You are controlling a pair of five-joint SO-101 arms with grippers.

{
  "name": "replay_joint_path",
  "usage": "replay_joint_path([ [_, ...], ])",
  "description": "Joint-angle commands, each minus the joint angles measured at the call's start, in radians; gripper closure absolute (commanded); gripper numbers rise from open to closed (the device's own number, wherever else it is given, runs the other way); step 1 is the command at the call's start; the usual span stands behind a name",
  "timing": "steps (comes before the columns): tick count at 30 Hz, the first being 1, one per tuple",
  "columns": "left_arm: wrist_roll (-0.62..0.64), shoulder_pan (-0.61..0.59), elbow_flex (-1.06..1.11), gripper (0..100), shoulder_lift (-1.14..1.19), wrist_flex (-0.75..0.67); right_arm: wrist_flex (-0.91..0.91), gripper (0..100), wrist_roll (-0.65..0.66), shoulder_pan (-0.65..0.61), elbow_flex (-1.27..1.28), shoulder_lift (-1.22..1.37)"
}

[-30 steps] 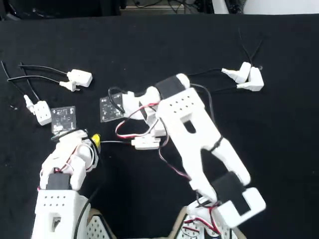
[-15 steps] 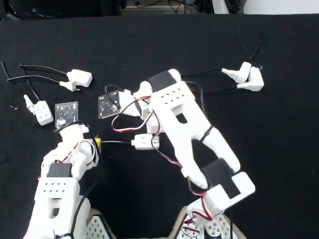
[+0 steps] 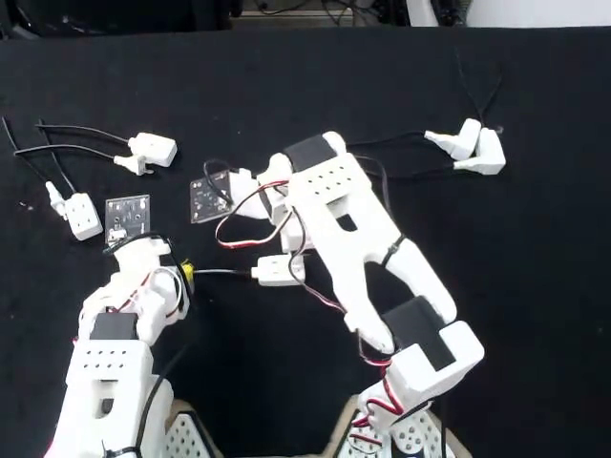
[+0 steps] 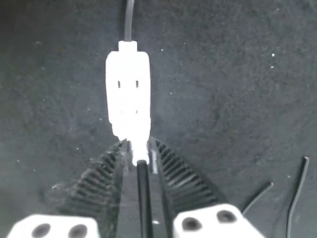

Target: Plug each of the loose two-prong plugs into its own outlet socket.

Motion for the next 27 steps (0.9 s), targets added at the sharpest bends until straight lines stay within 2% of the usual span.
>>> replay_joint_path([
  [1, 0.005, -0.002, -0.061, 83, 0.003, -0.014, -0.015, 98.8, 0.020, 0.014, 0.008, -0.010],
  [13, 0.005, -0.002, -0.062, 83, 0.003, -0.014, -0.015, 98.8, -0.015, 0.012, 0.038, -0.012],
  [27, 0.005, -0.002, -0.062, 83, 0.003, -0.015, -0.006, 98.8, -0.043, -0.046, 0.101, -0.048],
])
